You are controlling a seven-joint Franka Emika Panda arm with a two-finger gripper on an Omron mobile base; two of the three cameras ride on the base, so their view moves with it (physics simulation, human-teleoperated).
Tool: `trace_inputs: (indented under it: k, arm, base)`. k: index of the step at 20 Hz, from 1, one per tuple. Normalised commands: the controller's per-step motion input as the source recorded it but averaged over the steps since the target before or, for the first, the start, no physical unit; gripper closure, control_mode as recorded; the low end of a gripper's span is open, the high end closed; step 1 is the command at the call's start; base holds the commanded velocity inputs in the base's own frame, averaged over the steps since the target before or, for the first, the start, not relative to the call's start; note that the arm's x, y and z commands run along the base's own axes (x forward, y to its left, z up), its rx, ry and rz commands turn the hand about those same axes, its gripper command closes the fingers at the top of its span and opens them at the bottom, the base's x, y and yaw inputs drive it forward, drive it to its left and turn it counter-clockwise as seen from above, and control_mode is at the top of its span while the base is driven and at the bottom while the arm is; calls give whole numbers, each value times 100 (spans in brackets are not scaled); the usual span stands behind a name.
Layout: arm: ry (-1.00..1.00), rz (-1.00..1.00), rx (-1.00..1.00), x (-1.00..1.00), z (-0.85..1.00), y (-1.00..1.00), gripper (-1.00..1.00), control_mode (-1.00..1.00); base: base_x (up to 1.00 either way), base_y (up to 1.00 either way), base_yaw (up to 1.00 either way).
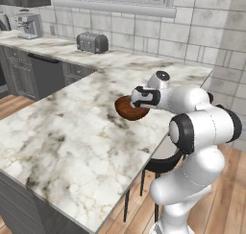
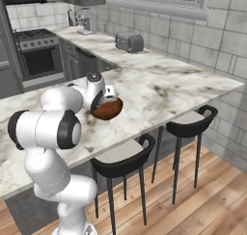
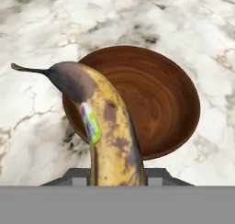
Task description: Retrieve the banana and tangerine from the fridge and place them into the bowl on the dining table.
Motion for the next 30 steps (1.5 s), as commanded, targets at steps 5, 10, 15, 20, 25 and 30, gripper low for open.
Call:
trace_inputs:
  k: [5, 10, 15, 20, 25, 30]
  arm:
    - [2, 0, 0, 45, -27, 5, 100, -100]
    - [2, 0, 0, 40, -27, 1, 100, -100]
    - [1, 0, 0, 36, -25, 0, 100, -100]
    - [0, 0, 0, 33, -23, 0, 100, -100]
    - [0, 0, 0, 31, -24, 0, 100, -100]
    - [0, 0, 0, 31, -22, 0, 100, -100]
  base:
    - [0, 0, 0]
    - [0, 0, 0]
    - [0, 0, 0]
    - [0, 0, 0]
    - [0, 0, 0]
    - [0, 0, 0]
